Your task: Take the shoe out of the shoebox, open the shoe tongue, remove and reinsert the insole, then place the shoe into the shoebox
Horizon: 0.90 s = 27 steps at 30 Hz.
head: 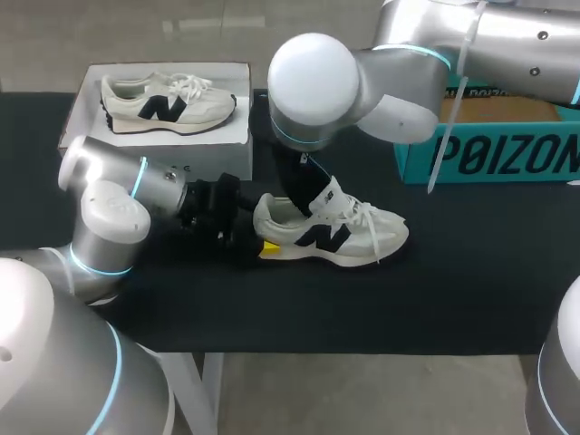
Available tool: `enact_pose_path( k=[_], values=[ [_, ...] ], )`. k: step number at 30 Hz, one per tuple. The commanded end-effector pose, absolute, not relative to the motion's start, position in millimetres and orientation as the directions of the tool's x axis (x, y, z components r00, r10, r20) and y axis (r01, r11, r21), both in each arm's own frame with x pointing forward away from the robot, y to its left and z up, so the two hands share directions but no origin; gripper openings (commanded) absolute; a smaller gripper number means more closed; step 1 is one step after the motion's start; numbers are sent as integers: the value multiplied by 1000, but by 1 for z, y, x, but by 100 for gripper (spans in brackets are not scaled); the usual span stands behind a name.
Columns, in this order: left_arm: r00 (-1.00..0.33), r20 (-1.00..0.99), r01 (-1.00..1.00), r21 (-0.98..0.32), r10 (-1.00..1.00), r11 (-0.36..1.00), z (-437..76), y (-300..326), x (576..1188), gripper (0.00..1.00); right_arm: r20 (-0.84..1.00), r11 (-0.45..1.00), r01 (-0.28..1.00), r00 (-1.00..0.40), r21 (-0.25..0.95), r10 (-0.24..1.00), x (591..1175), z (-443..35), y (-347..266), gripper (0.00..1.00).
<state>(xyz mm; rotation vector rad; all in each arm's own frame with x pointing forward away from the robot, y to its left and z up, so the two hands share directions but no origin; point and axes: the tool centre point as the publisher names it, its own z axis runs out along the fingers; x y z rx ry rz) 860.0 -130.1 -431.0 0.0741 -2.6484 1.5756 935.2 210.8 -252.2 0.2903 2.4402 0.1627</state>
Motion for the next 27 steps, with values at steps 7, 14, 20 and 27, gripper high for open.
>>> enact_pose_path(
  k=[7, 14, 20, 27],
  values=[
    [-997, 76, -71, -875, -10, 479, -432, -131, 860, 0, -664, 936, 89, -682, 340, 306, 914, -221, 188, 0],
    [-997, 76, -71, -875, -10, 479, -432, -131, 860, 0, -699, 924, 55, -637, 378, 324, 911, -191, 188, 0],
    [-997, 76, -71, -875, -10, 479, -432, -131, 860, 0, -639, 926, 74, -703, 371, 312, 914, -187, 188, 0],
    [-997, 76, -71, -875, -10, 479, -432, -131, 860, 0, -639, 926, 74, -703, 371, 312, 914, -187, 188, 0]
  ],
)
